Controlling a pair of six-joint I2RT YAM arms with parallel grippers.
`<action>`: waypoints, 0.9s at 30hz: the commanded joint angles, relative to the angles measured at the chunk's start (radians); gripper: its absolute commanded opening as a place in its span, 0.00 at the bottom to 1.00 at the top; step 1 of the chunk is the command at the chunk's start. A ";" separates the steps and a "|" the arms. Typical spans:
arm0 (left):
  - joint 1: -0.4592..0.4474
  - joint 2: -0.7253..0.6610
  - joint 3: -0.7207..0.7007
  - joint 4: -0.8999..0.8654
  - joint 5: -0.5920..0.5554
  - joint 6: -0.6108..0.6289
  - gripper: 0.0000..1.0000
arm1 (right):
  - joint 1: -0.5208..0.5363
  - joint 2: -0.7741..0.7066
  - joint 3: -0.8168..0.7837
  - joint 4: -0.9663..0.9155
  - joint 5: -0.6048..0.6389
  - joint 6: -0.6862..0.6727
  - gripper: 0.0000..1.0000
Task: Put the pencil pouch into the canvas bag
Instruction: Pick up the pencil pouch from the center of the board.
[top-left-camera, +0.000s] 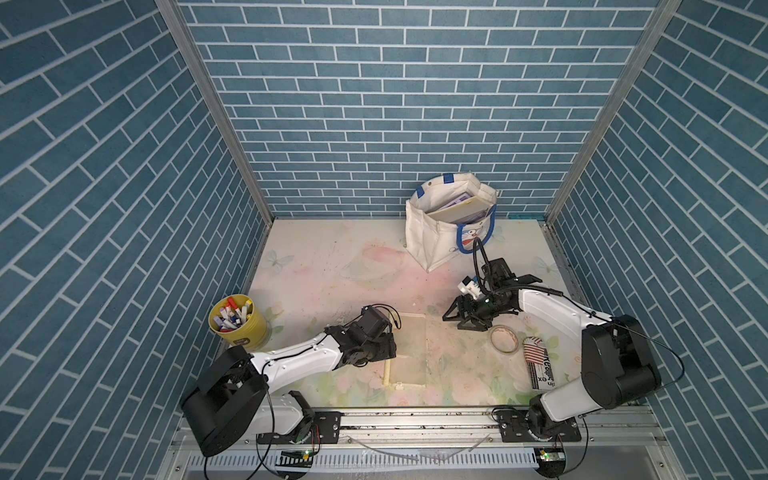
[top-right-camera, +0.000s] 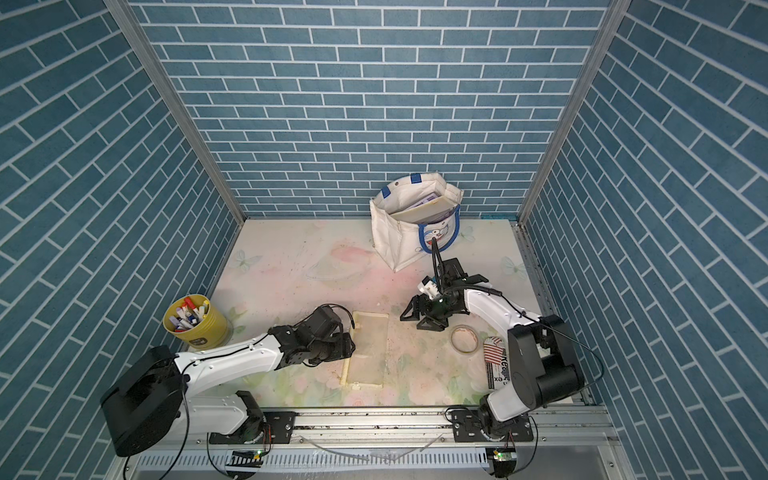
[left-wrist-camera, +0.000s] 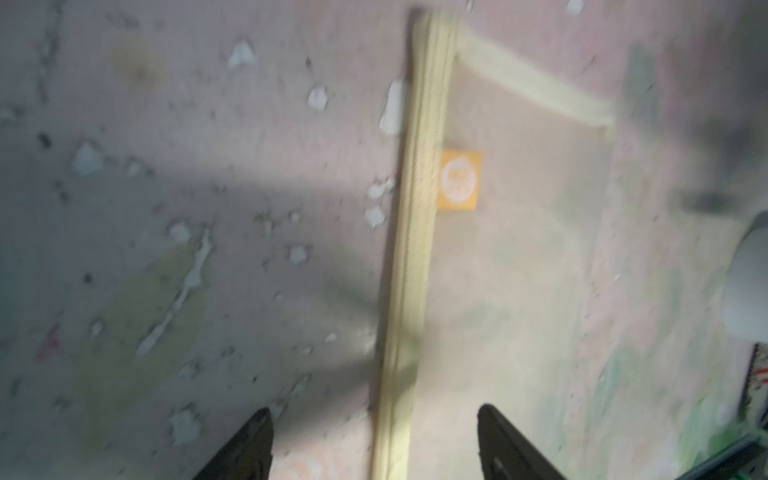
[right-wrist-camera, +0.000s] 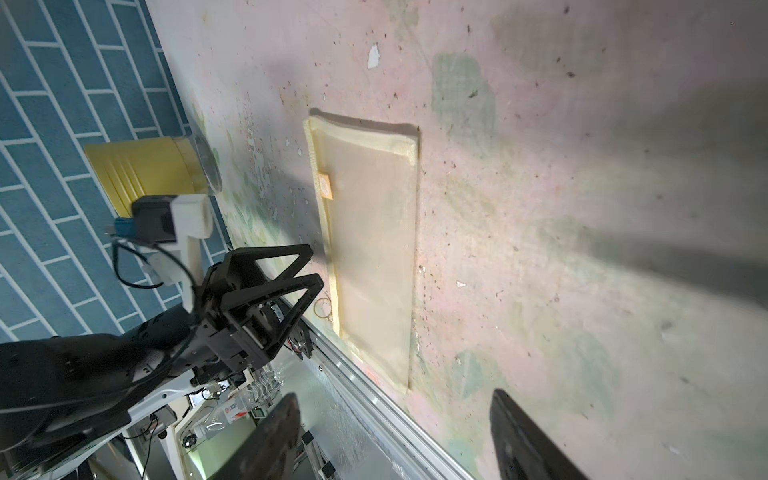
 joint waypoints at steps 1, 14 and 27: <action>-0.014 0.089 -0.020 0.114 0.034 -0.026 0.72 | 0.014 0.051 -0.026 0.097 -0.032 -0.043 0.71; -0.141 0.289 0.031 0.352 -0.005 -0.159 0.55 | 0.016 0.280 -0.037 0.202 -0.018 -0.006 0.69; -0.179 0.356 -0.009 0.573 -0.026 -0.261 0.49 | 0.017 0.230 -0.068 0.274 -0.067 0.035 0.37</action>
